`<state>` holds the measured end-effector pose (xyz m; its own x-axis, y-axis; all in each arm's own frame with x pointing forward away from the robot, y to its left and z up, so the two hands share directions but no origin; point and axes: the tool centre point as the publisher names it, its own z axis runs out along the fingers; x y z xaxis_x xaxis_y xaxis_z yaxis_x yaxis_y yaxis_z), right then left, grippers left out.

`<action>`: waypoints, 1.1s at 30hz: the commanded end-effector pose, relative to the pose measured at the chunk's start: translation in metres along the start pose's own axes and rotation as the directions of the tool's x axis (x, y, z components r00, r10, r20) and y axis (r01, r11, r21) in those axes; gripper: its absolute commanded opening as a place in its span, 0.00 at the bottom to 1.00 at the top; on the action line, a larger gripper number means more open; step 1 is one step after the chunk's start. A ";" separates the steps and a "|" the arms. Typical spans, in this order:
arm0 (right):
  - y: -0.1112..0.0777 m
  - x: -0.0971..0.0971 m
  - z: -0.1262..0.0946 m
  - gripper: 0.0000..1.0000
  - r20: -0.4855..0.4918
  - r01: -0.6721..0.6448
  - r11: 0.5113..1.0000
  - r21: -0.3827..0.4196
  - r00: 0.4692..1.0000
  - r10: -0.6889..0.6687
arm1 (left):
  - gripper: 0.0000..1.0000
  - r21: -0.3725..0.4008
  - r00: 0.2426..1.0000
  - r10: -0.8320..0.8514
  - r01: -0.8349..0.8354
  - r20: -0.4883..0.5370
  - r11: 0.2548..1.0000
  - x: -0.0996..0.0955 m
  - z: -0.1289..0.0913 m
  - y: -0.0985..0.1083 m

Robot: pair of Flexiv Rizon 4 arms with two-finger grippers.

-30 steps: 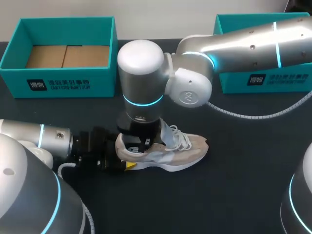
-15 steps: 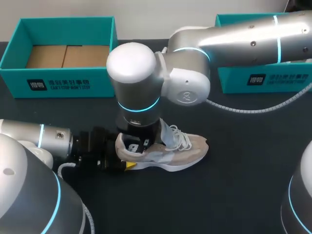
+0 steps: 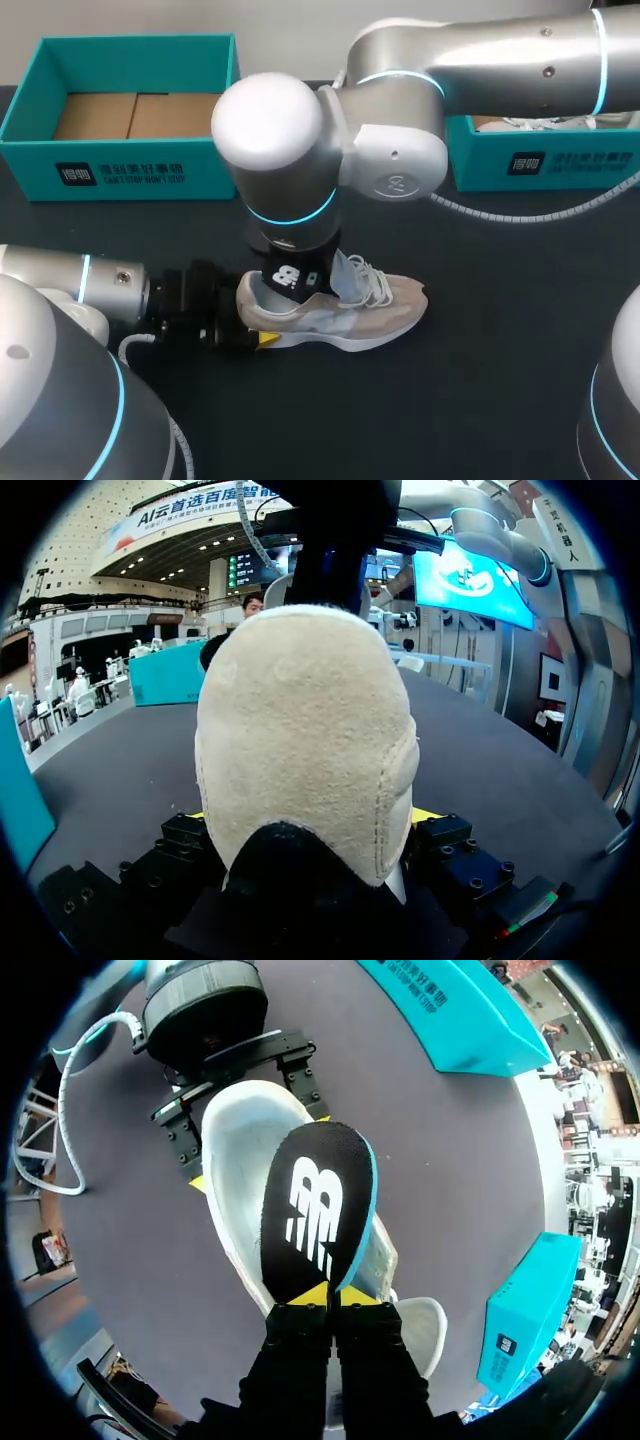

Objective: Take the shoe out of the shoebox, open the shoe tongue, remove and reinsert the insole, then place the shoe into the shoebox

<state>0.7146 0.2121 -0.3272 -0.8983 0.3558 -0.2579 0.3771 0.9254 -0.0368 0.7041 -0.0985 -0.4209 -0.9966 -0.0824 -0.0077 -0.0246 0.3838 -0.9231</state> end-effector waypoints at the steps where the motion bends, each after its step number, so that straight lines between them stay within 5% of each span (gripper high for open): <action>1: -0.008 -0.005 -0.007 0.00 0.007 -0.007 0.999 -0.037 1.000 0.007 | 0.00 -0.004 1.000 0.000 0.000 0.002 1.000 0.002 0.002 0.002; 23: 0.057 -0.014 -0.041 0.00 -0.031 0.086 0.969 -0.233 0.995 -0.096 | 0.00 -0.004 1.000 0.000 0.000 0.002 1.000 0.002 0.002 0.002; 32: 0.068 -0.009 -0.036 0.00 -0.097 0.079 0.956 -0.282 0.989 -0.110 | 0.00 -0.004 1.000 0.000 0.000 0.002 1.000 0.002 0.002 0.002; 33: 0.069 -0.008 -0.035 0.45 -0.108 0.077 0.954 -0.289 0.988 -0.112 | 0.00 -0.004 1.000 0.000 0.000 0.002 1.000 0.002 0.002 0.002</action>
<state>0.7350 0.2790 -0.2866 -0.9492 0.2670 -0.1665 0.2306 0.9503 0.2094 0.7040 -0.0983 -0.4210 -0.9965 -0.0827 -0.0079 -0.0246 0.3840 -0.9230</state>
